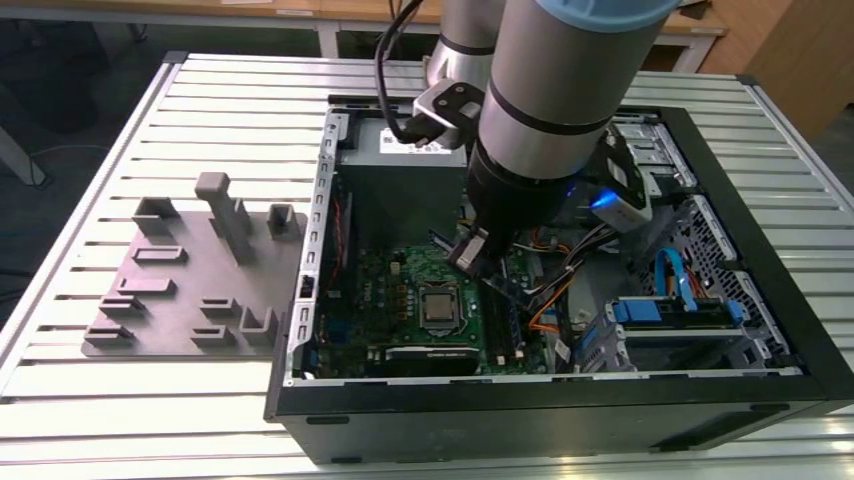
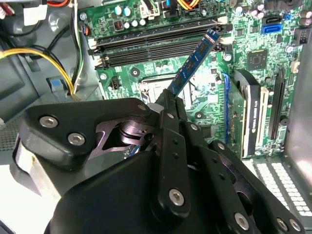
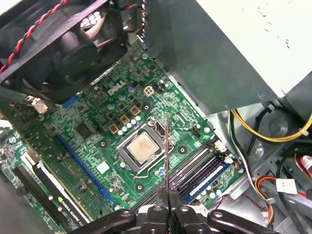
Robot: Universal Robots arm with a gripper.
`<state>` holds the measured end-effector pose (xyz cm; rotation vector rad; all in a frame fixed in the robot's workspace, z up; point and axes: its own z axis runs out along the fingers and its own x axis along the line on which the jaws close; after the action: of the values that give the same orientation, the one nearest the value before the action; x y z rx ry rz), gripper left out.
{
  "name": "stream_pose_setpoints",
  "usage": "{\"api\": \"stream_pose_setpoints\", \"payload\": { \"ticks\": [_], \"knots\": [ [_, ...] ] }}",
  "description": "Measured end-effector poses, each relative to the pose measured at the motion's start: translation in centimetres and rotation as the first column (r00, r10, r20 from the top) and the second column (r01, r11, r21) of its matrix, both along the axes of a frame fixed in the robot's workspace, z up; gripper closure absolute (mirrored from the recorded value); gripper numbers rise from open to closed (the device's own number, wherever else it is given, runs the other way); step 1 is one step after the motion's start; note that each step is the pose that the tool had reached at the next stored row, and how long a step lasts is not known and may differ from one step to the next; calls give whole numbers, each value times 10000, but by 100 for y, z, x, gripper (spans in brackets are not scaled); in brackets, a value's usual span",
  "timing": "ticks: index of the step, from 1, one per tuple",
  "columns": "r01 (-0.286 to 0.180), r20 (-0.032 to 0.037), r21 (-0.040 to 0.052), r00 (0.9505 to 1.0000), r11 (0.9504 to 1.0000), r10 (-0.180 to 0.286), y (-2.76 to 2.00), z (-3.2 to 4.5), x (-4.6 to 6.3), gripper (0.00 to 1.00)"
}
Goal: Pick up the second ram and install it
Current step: 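Insert the second ram into the second slot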
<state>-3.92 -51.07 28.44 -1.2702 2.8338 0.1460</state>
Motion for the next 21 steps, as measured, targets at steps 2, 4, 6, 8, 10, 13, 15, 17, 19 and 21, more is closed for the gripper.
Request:
{"api": "stream_pose_setpoints", "payload": {
  "ticks": [2, 4, 6, 8, 10, 13, 15, 17, 19, 21],
  "knots": [
    [166, 0, 0, 9999, 9999, -166, 0, -1, 0, 87],
    [330, 0, 0, 9995, 9995, -330, 0, -1, 0, 87],
    [492, 0, 0, 9988, 9988, -492, 0, -2, 0, 87],
    [652, 0, 0, 9979, 9979, -652, 0, -2, 0, 87],
    [810, 1, 0, 9967, 9967, -810, 0, -3, 0, 87],
    [1027, 0, 0, 9947, 9947, -1027, 0, -3, 0, 87],
    [1166, 0, 0, 9932, 9932, -1166, 0, -4, 0, 87],
    [1311, 0, 0, 9914, 9914, -1311, 0, -5, 0, 87],
    [1449, 0, 0, 9894, 9894, -1449, 0, -5, 0, 87],
    [1581, 0, 0, 9874, 9874, -1581, 0, -5, 0, 87]
  ]
}}
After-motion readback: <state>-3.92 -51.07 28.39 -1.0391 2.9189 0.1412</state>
